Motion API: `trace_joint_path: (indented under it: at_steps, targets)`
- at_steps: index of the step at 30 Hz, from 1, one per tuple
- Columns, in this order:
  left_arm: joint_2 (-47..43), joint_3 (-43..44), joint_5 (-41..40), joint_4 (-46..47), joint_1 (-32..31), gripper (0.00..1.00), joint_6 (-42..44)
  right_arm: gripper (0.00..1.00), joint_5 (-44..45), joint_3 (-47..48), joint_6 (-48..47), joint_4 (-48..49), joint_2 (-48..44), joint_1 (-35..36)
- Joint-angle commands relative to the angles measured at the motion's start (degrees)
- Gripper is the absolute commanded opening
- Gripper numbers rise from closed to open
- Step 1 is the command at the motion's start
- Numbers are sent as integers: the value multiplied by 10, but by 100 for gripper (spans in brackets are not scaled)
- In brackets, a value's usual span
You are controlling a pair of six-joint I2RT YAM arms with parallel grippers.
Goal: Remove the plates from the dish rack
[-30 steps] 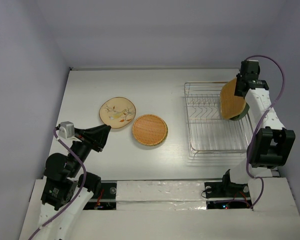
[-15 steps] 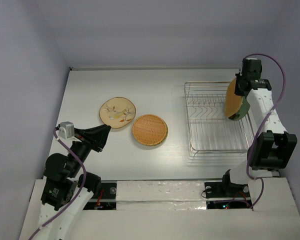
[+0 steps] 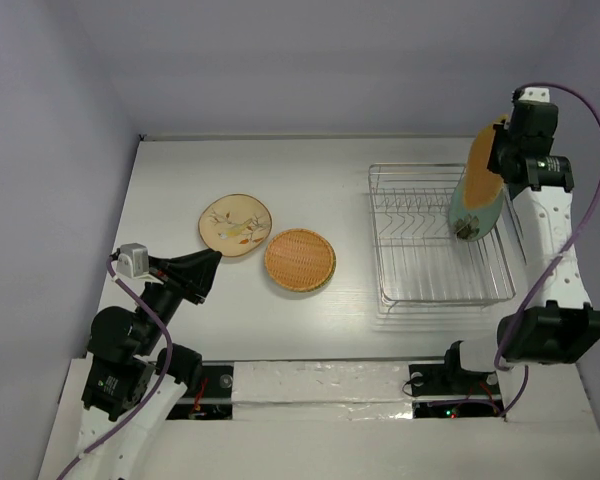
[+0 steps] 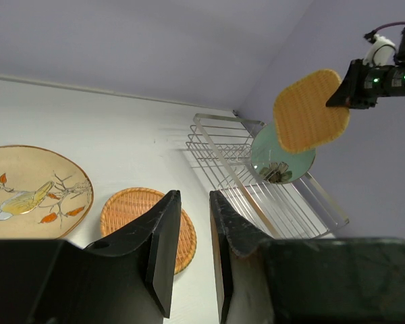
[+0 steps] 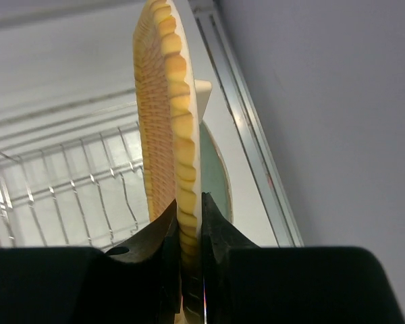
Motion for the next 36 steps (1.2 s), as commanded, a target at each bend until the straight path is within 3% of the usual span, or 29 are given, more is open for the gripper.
trace_joint_path:
  at_steps: [1, 5, 8, 12, 17, 24, 36]
  targets:
    - [2, 3, 5, 25, -3, 21, 3, 0, -9, 74, 26, 32, -71, 5]
    - [-1, 2, -2, 25, -3, 21, 1, 0, -118, 58, 104, 46, -134, 25]
    - [1, 3, -6, 25, -3, 21, -1, 0, -236, -32, 179, 103, -192, 54]
    - [9, 2, -16, 21, -3, 21, -3, 0, -299, -158, 263, 203, -236, 180]
    - [16, 3, -25, 18, -3, 21, -3, 0, -406, -312, 387, 399, -245, 272]
    - [29, 3, -34, 17, -3, 21, -5, 0, -428, -386, 423, 524, -164, 380]
    - [43, 4, -47, 14, -3, 22, -7, 0, -435, -398, 438, 617, -3, 405]
